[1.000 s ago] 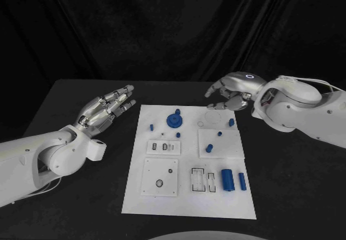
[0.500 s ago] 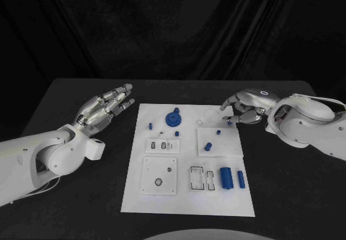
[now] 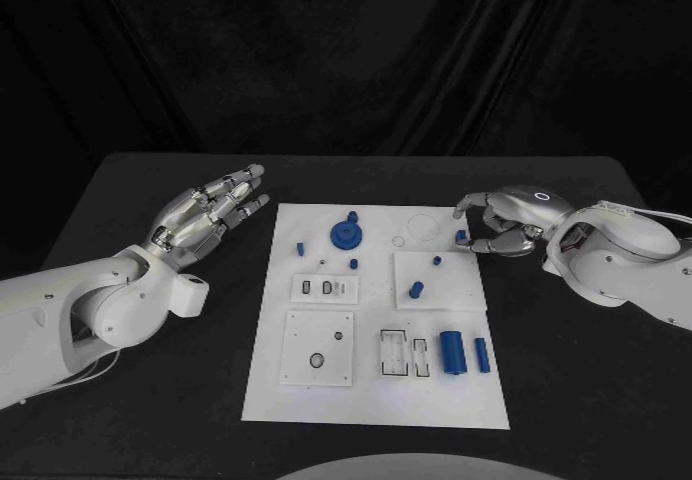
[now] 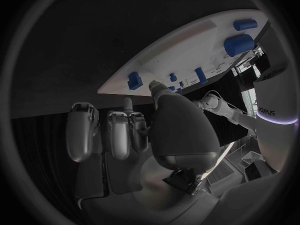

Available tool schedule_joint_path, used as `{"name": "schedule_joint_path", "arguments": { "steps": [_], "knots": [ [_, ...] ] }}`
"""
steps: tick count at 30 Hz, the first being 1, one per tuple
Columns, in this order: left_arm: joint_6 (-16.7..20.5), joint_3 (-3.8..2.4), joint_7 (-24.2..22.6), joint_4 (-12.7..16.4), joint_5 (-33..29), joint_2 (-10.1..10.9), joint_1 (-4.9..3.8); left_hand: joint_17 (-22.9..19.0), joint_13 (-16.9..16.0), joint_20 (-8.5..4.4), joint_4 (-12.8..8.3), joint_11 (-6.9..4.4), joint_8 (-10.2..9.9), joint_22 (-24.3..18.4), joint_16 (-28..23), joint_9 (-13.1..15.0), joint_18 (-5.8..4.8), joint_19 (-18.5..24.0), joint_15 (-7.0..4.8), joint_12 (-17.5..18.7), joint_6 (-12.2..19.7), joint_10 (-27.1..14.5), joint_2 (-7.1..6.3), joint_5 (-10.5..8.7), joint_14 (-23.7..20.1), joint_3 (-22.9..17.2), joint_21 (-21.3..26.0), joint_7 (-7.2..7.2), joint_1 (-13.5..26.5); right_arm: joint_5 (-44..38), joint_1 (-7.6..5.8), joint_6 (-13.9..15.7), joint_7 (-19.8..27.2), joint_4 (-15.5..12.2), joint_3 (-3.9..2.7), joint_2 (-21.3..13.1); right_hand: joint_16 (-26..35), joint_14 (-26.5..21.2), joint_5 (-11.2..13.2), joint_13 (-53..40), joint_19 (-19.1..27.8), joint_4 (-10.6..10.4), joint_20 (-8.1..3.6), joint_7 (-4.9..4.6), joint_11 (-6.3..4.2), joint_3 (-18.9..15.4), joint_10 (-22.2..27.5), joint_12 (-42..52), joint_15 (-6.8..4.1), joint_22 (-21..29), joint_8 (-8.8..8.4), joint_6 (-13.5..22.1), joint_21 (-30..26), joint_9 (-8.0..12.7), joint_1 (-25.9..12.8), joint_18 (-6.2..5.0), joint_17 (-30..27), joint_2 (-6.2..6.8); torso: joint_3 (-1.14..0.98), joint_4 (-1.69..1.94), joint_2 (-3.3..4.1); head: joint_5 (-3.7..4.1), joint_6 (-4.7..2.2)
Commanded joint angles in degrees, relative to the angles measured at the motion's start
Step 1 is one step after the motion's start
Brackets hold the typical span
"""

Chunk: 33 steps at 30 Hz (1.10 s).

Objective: Assemble the parts on the task board

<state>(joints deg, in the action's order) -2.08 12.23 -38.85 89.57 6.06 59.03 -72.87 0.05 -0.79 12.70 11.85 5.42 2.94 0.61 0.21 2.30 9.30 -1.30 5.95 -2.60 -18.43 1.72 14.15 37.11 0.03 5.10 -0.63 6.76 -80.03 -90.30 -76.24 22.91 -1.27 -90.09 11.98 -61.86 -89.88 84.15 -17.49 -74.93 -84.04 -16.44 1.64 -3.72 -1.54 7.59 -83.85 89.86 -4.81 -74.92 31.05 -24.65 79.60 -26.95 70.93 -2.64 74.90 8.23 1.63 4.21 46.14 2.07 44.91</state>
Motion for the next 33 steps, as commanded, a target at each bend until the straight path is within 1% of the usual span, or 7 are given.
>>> {"name": "schedule_joint_path", "arguments": {
  "steps": [1, 8, 9, 11, 26, 31, 33],
  "knots": [
    [-1.0, -0.04, -1.4, 0.0, -0.2, -0.1, 0.04, 0.0, -0.1, 0.38, 0.0, 0.50, 0.3, 0.1, -0.2, 0.1, 1.09, 0.1, 0.26, -0.3, -0.1, 0.0, 0.23, 0.29, 0.0, -0.4, -0.3, 0.44, 0.4, -0.9, 0.25, 2.0, -0.2, 0.0, -0.03, -0.2, -0.1, 5.9, 0.3, -15.1, -1.7, -0.2, 0.05, -0.27, 0.36, 0.1, -6.1, 0.1, 0.21, -11.9, 1.82, 3.6, -0.1, -0.7, 0.0, 0.26, 15.1, 0.48, -0.02, 0.16, 0.15, 0.25, -0.12],
    [-1.2, -0.04, -1.2, 0.0, -0.2, 0.0, 0.04, 0.0, -0.1, 0.44, 0.0, 0.59, 0.4, 0.1, -0.2, 0.1, 1.09, 0.1, 0.31, -0.3, -0.2, 0.0, 0.24, 0.30, 0.0, -0.5, -0.3, 0.54, 0.4, -0.9, 0.40, 0.9, -1.1, 0.2, -0.03, -0.2, -0.1, 5.9, -0.5, -15.1, -1.6, -0.2, 0.17, -0.34, 0.44, 0.3, -6.1, 0.1, 0.30, -11.8, 5.04, 5.5, -0.4, -1.5, 0.6, 0.18, 15.1, 0.31, -0.02, 0.12, 0.13, 0.13, -0.32],
    [-1.2, -0.04, -1.2, 0.0, -0.2, 0.0, 0.04, 0.0, -0.1, 0.44, 0.0, 0.59, 0.4, 0.1, -0.2, 0.1, 1.09, 0.1, 0.31, -0.3, -0.2, 0.0, 0.24, 0.30, 0.0, -0.5, -0.3, 0.54, 0.4, -0.9, 0.43, 0.7, -1.2, 0.3, -0.03, -0.2, -0.1, 5.9, -1.9, -15.1, -1.5, -0.2, 0.22, -0.38, 0.50, 0.5, -6.1, 0.1, 0.34, -11.8, 6.17, 5.7, -0.5, -1.6, 0.9, 0.16, 15.1, 0.25, -0.02, 0.13, 0.11, 0.13, -0.31],
    [-1.2, -0.04, -1.2, 0.0, -0.2, -0.1, 0.04, 0.0, -0.1, 0.44, 0.0, 0.59, 0.4, 0.1, -0.2, 0.1, 1.09, 0.1, 0.31, -0.3, -0.2, 0.0, 0.24, 0.30, 0.0, -0.5, -0.3, 0.54, 0.4, -0.9, 0.55, 0.4, -1.4, 0.4, -0.03, -0.1, -0.1, 5.9, -3.0, -15.1, -1.5, -0.2, 0.24, -0.42, 0.50, 0.6, -6.1, 0.1, 0.36, -11.8, 6.96, 5.8, -0.6, -1.7, 1.1, 0.14, 15.1, 0.21, -0.02, 0.10, 0.11, 0.12, -0.28],
    [-1.5, -0.04, -1.1, -0.1, -0.2, -0.1, 0.06, 0.0, -0.1, 0.53, -0.1, 0.77, 0.4, 0.1, -0.2, 0.1, 1.09, 0.1, 0.37, -0.4, -0.5, 0.1, 0.23, 0.29, 0.0, -0.7, -0.3, 0.72, 0.4, -0.9, 1.21, -0.9, -0.7, 0.9, -0.03, 0.1, -0.1, 5.9, -9.1, -15.1, -1.5, -0.1, 0.33, -0.45, 0.56, 1.3, -6.1, 0.1, 0.43, -11.8, 10.51, 6.9, -0.6, -1.3, 2.5, 0.13, 15.1, 0.41, -0.01, 0.11, 0.10, 0.10, -0.31],
    [-1.6, -0.04, -1.1, -0.2, -0.2, -0.2, 0.07, 0.0, -0.1, 0.56, -0.1, 0.80, 0.5, 0.1, -0.2, 0.1, 1.09, 0.1, 0.39, -0.4, -0.6, 0.1, 0.23, 0.30, 0.0, -0.7, -0.3, 0.75, 0.4, -0.9, 1.30, -1.5, -0.5, 1.0, -0.03, 0.2, -0.1, 5.9, -9.7, -15.1, -1.5, 0.0, 0.32, -0.46, 0.55, 1.4, -6.1, 0.1, 0.41, -11.8, 10.77, 7.1, -0.7, -1.2, 2.8, 0.12, 15.1, 0.48, -0.02, 0.14, 0.10, 0.13, -0.32],
    [-1.6, -0.04, -1.0, -0.2, -0.2, -0.2, 0.07, 0.0, -0.1, 0.58, -0.2, 0.84, 0.5, 0.1, -0.2, 0.1, 1.09, 0.1, 0.41, -0.6, -0.6, 0.2, 0.24, 0.30, 0.0, -0.8, -0.3, 0.79, 0.4, -0.9, 1.33, -1.8, -0.6, 1.0, -0.03, 0.2, -0.1, 5.9, -12.3, -15.1, -1.4, 0.0, 0.33, -0.49, 0.55, 1.9, -6.1, 0.1, 0.41, -11.7, 11.47, 7.5, -0.9, -0.9, 3.4, 0.09, 15.1, 0.49, -0.02, 0.15, 0.11, 0.09, -0.35]
  ]
}}
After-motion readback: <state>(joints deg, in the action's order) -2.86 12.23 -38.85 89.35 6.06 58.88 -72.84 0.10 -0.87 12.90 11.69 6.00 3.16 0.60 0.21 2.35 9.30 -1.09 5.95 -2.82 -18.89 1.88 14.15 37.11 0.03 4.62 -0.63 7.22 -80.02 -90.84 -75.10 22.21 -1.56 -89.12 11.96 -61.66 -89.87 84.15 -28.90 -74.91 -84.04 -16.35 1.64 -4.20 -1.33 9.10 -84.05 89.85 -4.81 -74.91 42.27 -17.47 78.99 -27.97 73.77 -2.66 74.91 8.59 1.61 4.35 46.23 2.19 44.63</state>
